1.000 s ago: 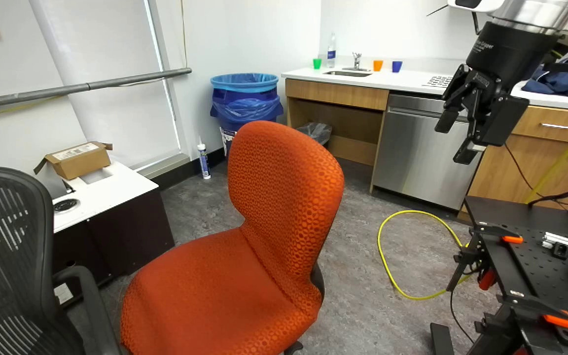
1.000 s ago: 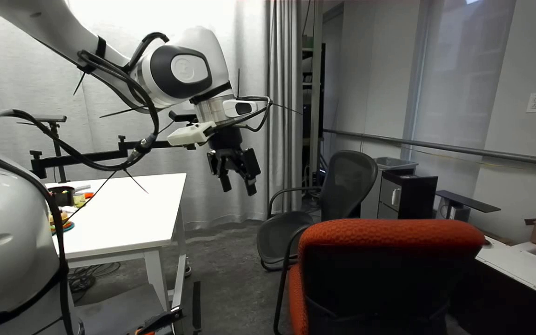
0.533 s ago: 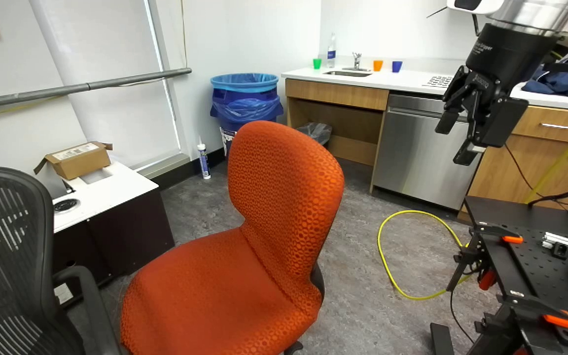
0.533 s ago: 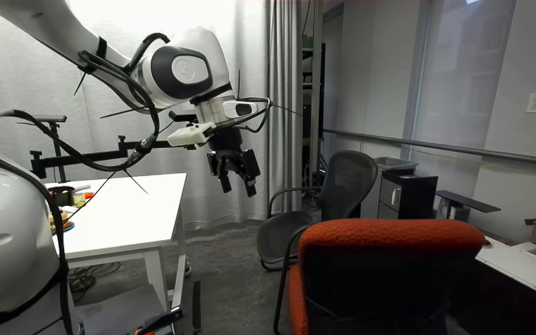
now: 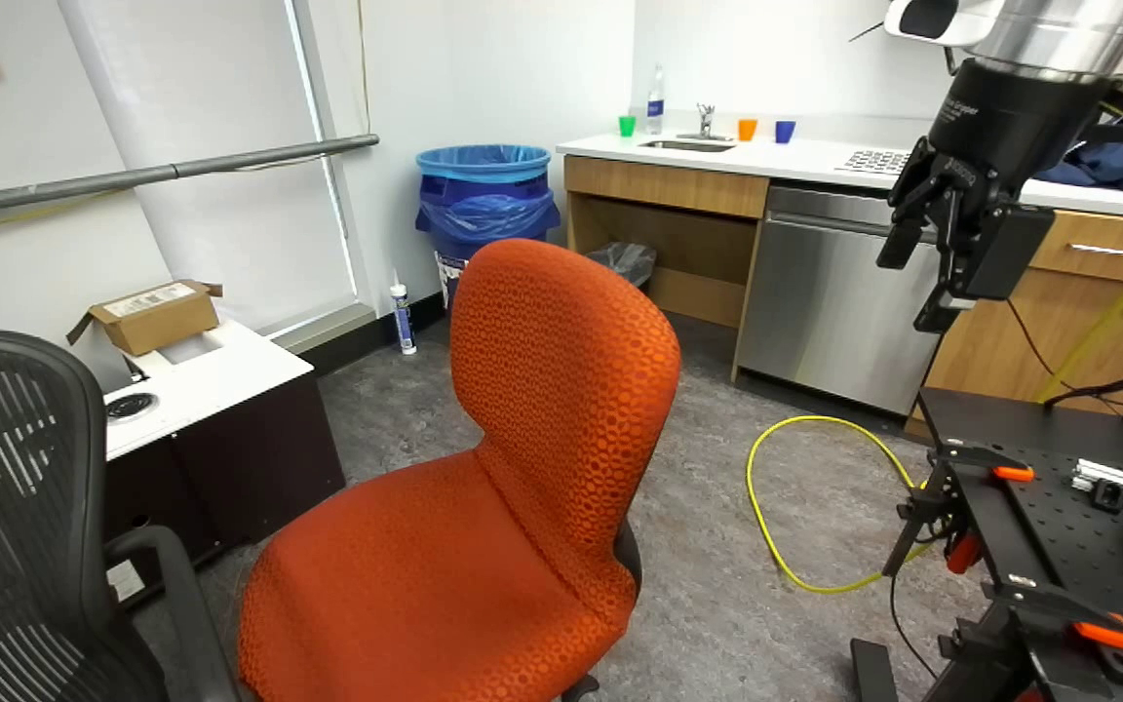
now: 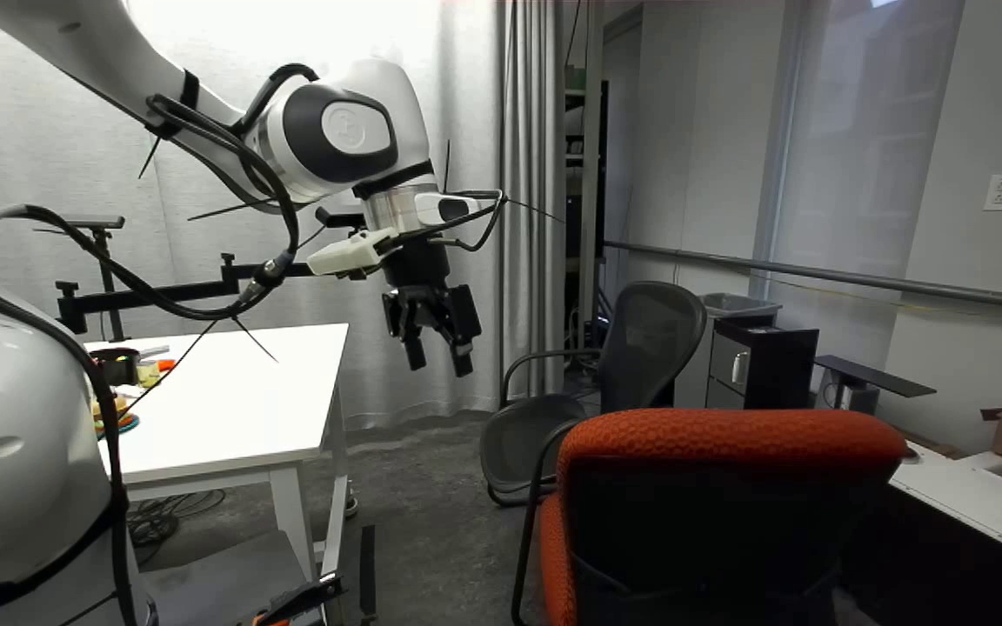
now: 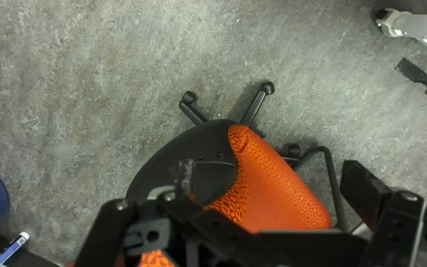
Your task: Move the orange chair towards you
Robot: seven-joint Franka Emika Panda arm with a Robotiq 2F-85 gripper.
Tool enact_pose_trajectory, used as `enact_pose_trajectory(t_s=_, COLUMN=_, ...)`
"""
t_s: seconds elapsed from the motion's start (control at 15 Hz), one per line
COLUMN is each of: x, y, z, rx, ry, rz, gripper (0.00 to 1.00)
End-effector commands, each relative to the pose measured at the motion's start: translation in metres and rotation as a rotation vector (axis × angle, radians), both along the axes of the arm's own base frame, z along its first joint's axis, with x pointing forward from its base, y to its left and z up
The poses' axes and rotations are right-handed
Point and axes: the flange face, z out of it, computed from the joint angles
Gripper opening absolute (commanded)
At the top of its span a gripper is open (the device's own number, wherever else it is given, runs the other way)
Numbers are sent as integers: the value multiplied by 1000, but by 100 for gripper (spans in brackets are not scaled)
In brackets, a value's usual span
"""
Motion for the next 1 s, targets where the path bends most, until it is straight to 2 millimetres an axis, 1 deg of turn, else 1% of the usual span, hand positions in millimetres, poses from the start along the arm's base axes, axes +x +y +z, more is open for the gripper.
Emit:
enact_pose_trajectory(t_s=0.0, x=0, y=-3, z=5, rx=-74, ry=14, rz=22, gripper=100)
enact_pose_trajectory(t_s=0.33, x=0, y=-6, z=5, rx=-146, ry=27, rz=59, gripper=100)
enact_pose_trajectory(t_s=0.4, x=48, y=-34, z=-29, rx=-157, ry=23, rz=68, gripper=100)
enact_pose_trajectory(t_s=0.47, x=53, y=-36, z=-30, rx=-166, ry=5, rz=78, gripper=100)
enact_pose_trajectory(t_s=0.6, x=76, y=-49, z=-43, rx=-189, ry=-8, rz=96, gripper=100)
enact_pose_trajectory(t_s=0.8, x=124, y=-69, z=-65, rx=-196, ry=-11, rz=98, gripper=100)
enact_pose_trajectory(t_s=0.93, x=161, y=-80, z=-76, rx=-201, ry=-12, rz=106, gripper=100)
